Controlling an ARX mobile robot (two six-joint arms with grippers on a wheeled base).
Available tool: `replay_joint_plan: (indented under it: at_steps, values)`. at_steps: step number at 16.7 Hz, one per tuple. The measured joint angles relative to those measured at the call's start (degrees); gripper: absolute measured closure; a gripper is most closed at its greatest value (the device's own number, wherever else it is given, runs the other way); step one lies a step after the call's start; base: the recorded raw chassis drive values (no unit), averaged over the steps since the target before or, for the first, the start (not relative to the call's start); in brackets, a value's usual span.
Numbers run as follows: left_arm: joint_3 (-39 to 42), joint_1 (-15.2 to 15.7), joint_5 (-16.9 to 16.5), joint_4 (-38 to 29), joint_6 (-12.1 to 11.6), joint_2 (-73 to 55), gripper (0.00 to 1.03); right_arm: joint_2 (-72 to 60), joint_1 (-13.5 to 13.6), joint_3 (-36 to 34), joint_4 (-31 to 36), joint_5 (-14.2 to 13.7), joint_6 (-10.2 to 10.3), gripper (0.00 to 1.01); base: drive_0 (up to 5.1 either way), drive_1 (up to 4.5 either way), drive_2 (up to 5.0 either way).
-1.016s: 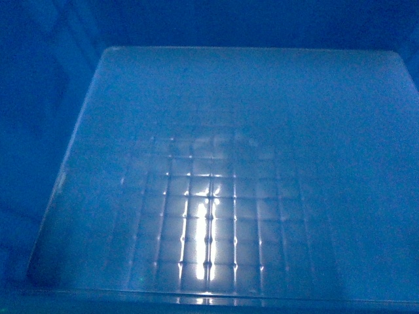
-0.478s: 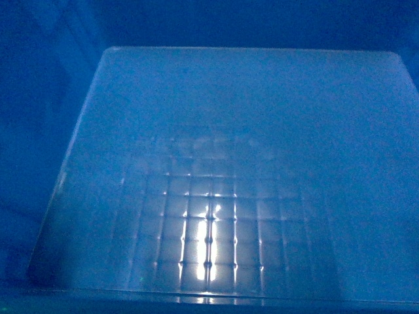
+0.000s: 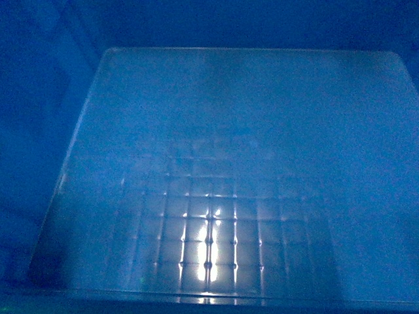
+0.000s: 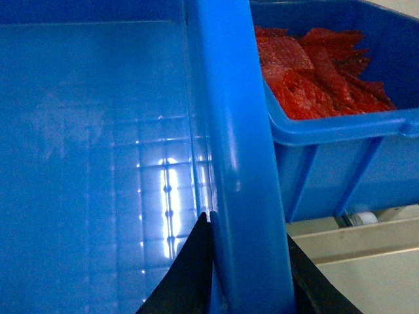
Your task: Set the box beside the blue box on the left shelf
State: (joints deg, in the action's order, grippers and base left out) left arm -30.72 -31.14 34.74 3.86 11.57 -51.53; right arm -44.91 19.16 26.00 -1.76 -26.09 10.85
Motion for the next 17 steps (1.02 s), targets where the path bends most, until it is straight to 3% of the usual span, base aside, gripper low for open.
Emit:
replay_joint_plan:
  at_steps: [11,17]
  values:
    - [0.0,0.0,0.0,0.0,0.0,0.0,0.94,0.0,0.0,0.0,0.0,0.0,0.0,0.85,0.1,4.23,-4.1]
    - [0.0,0.0,0.0,0.0,0.0,-0.3,0.94,-0.3,0.0,0.0,0.0,0.0,0.0,0.85,0.0,0.0,0.0]
